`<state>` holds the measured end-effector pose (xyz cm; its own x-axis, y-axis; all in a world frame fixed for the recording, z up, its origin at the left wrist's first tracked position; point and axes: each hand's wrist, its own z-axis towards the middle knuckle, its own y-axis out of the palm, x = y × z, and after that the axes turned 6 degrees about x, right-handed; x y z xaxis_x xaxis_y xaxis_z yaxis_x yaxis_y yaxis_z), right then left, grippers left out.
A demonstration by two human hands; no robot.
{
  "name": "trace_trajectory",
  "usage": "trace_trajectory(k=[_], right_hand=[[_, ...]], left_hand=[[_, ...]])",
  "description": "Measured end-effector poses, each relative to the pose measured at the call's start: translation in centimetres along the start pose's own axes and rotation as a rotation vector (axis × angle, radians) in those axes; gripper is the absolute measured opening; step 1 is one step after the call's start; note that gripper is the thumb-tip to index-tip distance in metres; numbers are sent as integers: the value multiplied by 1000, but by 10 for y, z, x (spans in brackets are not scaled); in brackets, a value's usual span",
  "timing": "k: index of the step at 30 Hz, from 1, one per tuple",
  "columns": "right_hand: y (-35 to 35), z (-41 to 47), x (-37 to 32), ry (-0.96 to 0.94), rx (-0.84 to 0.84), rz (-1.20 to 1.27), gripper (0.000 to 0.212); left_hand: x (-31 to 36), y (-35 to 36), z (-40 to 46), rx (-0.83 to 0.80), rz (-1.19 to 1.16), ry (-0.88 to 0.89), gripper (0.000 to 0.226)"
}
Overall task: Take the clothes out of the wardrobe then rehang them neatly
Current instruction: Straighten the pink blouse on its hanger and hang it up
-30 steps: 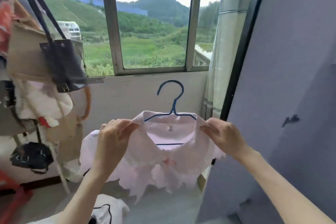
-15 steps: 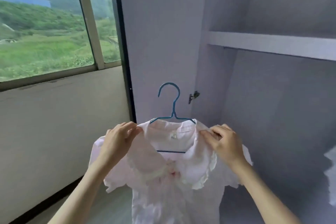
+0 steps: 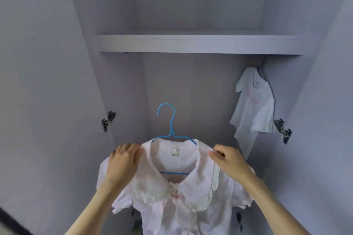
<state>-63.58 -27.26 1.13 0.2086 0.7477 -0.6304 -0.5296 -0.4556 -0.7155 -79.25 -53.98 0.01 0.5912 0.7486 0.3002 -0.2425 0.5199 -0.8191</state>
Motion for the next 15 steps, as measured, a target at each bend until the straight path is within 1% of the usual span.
trace_trajectory(k=[2, 4, 6, 10, 12, 14, 15], right_hand=[[-1, -2, 15, 98, 46, -12, 40], [-4, -4, 27, 202, 124, -13, 46], [-11, -1, 34, 299, 198, -19, 48], [-28, 21, 40, 452, 322, 2, 45], [-35, 37, 46, 521, 388, 71, 42], [-39, 53, 53, 558, 453, 121, 40], [-41, 61, 56, 566, 486, 149, 40]], left_hand=[[11, 14, 17, -105, 14, 127, 58], [24, 24, 35, -134, -10, 216, 56], [37, 32, 53, -101, -26, 317, 52], [68, 42, 94, -82, -58, 471, 51], [87, 46, 114, -22, -89, 528, 46], [107, 49, 133, 61, -122, 588, 39], [116, 50, 142, 108, -139, 613, 40]])
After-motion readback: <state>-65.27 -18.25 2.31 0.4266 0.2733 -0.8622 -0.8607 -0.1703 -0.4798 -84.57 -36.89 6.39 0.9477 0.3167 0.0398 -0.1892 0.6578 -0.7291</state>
